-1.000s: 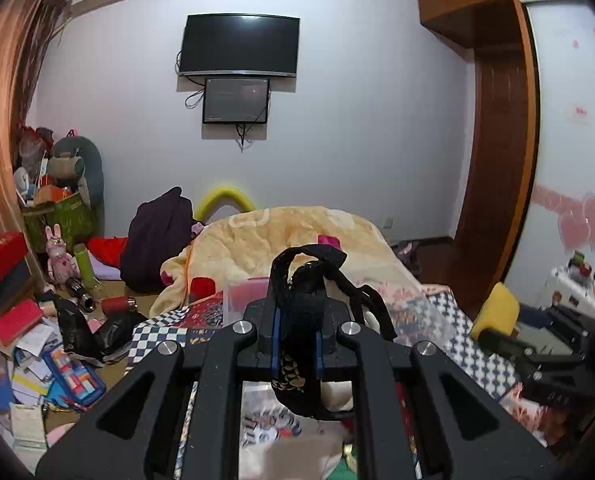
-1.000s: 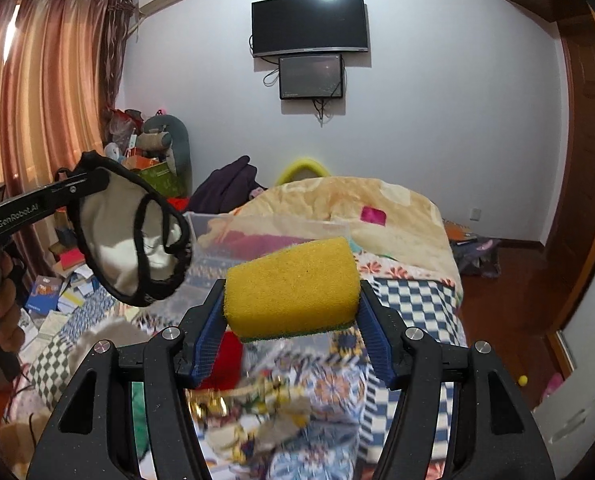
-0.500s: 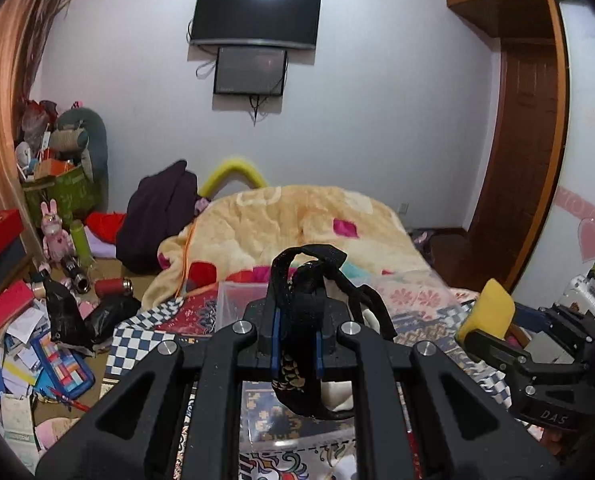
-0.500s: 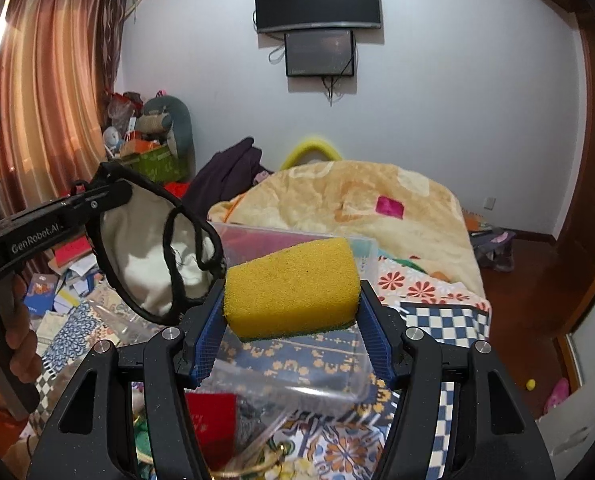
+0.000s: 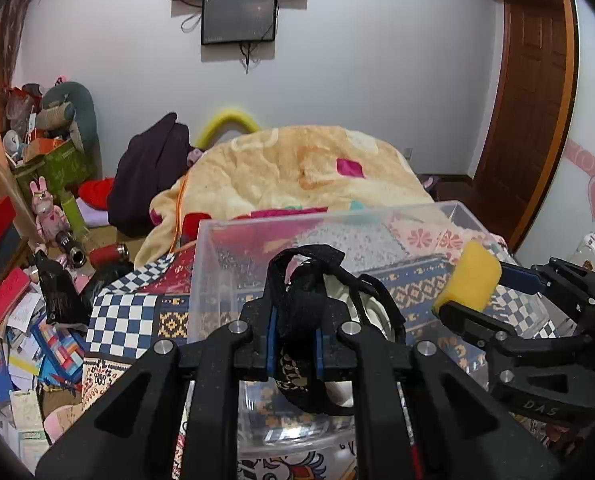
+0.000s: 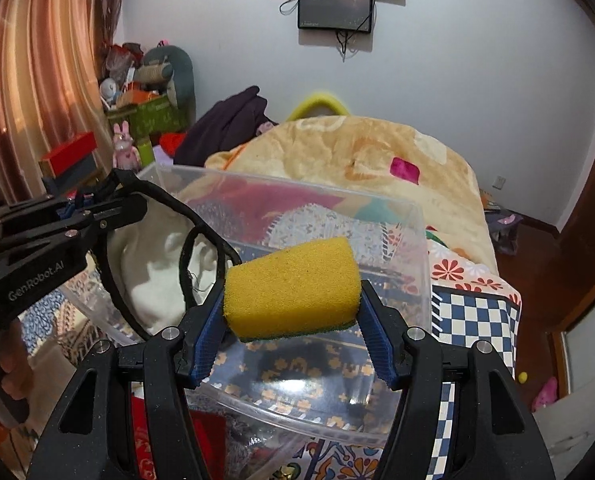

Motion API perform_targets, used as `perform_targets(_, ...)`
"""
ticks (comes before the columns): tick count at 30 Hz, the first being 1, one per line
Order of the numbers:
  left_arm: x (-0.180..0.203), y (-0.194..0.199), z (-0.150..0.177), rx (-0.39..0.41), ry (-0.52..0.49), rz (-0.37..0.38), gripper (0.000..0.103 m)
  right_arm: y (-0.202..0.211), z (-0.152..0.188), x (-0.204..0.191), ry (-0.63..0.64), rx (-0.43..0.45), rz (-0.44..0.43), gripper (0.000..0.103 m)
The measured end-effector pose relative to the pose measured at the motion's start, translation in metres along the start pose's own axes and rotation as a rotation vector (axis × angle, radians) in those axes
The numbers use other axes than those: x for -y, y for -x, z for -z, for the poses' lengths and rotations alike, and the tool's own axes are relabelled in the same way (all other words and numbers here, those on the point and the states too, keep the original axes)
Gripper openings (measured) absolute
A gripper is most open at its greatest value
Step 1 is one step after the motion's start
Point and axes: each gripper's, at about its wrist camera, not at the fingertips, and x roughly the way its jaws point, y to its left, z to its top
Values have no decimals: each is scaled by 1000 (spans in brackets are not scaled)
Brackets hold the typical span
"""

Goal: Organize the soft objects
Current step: 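Carry both items over the clear box while right tool releases the sponge inside, then open the left tool to drop the white bag into the box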

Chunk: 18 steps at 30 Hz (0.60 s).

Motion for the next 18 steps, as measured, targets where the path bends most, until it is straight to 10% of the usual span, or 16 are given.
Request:
perform_targets(5, -4, 2, 2, -29, -4, 6, 34, 1, -1, 0, 1, -18, -4, 81)
perform_targets(18, -7, 57, 14, 67, -40, 15, 68, 44, 3, 6, -11, 80, -12, 82)
